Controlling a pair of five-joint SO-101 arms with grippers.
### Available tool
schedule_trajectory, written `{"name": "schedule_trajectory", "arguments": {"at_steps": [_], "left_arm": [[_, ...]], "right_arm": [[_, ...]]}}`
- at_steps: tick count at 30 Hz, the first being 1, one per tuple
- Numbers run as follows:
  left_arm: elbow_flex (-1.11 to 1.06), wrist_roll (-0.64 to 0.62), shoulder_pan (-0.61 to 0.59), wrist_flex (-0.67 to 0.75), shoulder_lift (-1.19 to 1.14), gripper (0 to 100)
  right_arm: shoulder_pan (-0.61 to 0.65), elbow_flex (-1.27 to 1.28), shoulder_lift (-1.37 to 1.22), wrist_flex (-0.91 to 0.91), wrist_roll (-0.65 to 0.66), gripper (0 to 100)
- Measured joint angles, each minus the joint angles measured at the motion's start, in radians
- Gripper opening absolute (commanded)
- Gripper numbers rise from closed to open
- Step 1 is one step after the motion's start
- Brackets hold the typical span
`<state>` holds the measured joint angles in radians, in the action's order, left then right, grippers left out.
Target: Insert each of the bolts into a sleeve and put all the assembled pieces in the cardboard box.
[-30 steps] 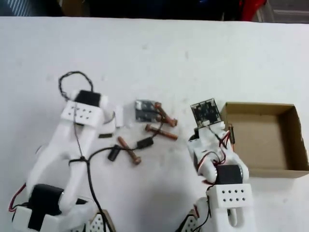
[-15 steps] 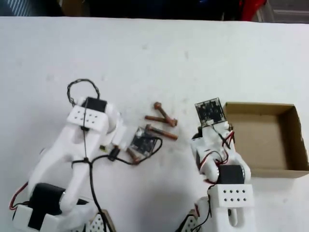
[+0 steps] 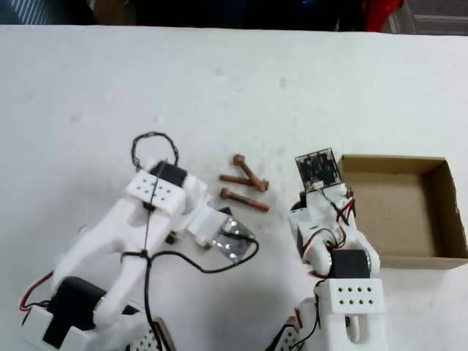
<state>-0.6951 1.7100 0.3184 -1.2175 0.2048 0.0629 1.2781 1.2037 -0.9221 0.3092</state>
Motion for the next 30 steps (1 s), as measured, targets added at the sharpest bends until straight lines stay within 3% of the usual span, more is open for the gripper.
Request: {"name": "schedule_trajectory", "arguments": {"at_steps": [19, 30], "left_arm": [[-0.011, -0.037, 0.08, 0.002, -0.003, 12], [-0.107, -0.037, 0.121, 0.141, -0.003, 12]], "right_arm": [[-0.063, 0.0, 0.0, 0.0, 0.0, 2.7], [-0.068, 0.0, 0.0, 0.0, 0.0, 2.7]]}}
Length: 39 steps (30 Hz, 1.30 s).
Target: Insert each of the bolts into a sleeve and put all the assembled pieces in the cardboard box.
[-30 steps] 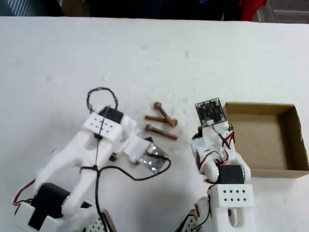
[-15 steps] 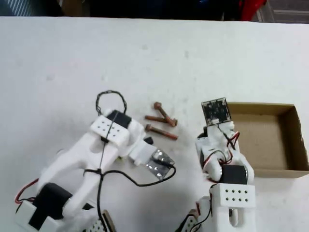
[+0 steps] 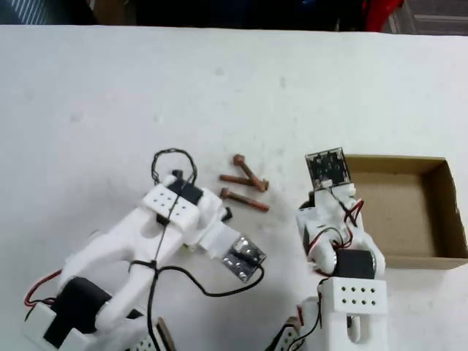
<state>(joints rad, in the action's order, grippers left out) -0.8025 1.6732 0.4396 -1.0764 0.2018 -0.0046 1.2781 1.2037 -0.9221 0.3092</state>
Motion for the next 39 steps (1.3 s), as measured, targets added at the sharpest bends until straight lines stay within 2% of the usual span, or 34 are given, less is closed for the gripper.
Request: {"name": "schedule_trajectory", "arguments": {"at_steps": [13, 23, 28, 36, 39], "left_arm": [[0.0, 0.0, 0.005, 0.006, -0.006, 12], [0.012, 0.0, 0.006, 0.043, -0.147, 12], [0.012, 0.0, 0.006, 0.043, -0.149, 4], [0.012, -0.034, 0.028, 0.043, -0.155, 2], [0.009, -0.04, 0.038, 0.092, -0.155, 2]], "right_arm": [[-0.003, 0.0, 0.0, 0.0, 0.0, 2.7], [-0.003, 0.0, 0.0, 0.0, 0.0, 2.7], [-0.003, 0.0, 0.0, 0.0, 0.0, 2.7], [-0.003, 0.0, 0.0, 0.0, 0.0, 2.7], [-0.003, 0.0, 0.0, 0.0, 0.0, 2.7]]}}
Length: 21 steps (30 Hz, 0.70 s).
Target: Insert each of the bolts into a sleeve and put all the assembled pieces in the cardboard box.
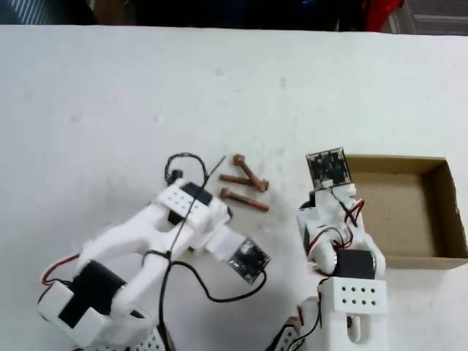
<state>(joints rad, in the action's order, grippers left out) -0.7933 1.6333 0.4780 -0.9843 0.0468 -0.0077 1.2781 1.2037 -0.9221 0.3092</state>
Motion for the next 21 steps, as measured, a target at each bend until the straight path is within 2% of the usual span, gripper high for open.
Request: {"name": "schedule_trajectory", "arguments": {"at_steps": [4, 12, 17, 21], "left_arm": [[-0.005, -0.002, 0.006, 0.109, -0.002, 2], [-0.003, -0.002, 0.015, 0.187, -0.003, 2], [-0.002, -0.002, 0.031, 0.19, -0.002, 2], [0.057, -0.08, 0.063, 0.092, 0.052, 2]], "right_arm": [[0.0, 0.0, 0.0, 0.0, 0.0, 2.7], [0.0, 0.0, 0.0, 0.0, 0.0, 2.7], [0.002, 0.0, 0.0, 0.0, 0.002, 2.7], [0.002, 0.0, 0.0, 0.0, 0.002, 2.7]]}}
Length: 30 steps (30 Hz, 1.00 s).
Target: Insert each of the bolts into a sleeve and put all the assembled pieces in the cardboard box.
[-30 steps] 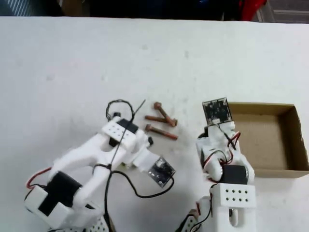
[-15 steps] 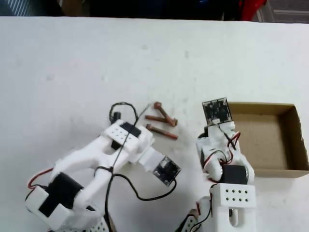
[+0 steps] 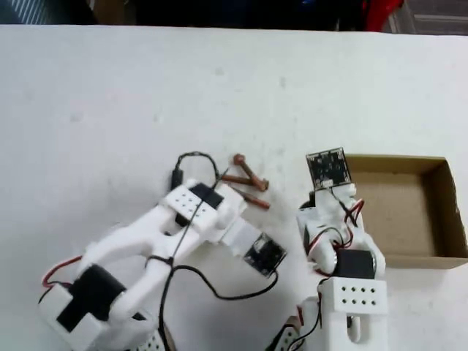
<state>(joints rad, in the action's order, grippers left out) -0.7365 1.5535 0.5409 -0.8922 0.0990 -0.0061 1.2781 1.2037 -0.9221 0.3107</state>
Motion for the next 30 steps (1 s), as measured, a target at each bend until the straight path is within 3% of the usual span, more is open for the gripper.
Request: {"name": "schedule_trajectory", "arguments": {"at_steps": [8, 17, 30], "left_arm": [[0.107, -0.178, 0.003, -0.196, 0.126, 2], [0.16, -0.486, -0.087, -0.213, 0.287, 2], [0.063, -0.522, -0.275, -0.192, 0.428, 2]], "right_arm": [[0.0, 0.005, 0.0, 0.0, 0.0, 2.6], [0.054, 0.095, 0.0, 0.146, -0.002, 2.4], [0.213, 0.097, 0.0, 0.167, -0.003, 2.3]]}}
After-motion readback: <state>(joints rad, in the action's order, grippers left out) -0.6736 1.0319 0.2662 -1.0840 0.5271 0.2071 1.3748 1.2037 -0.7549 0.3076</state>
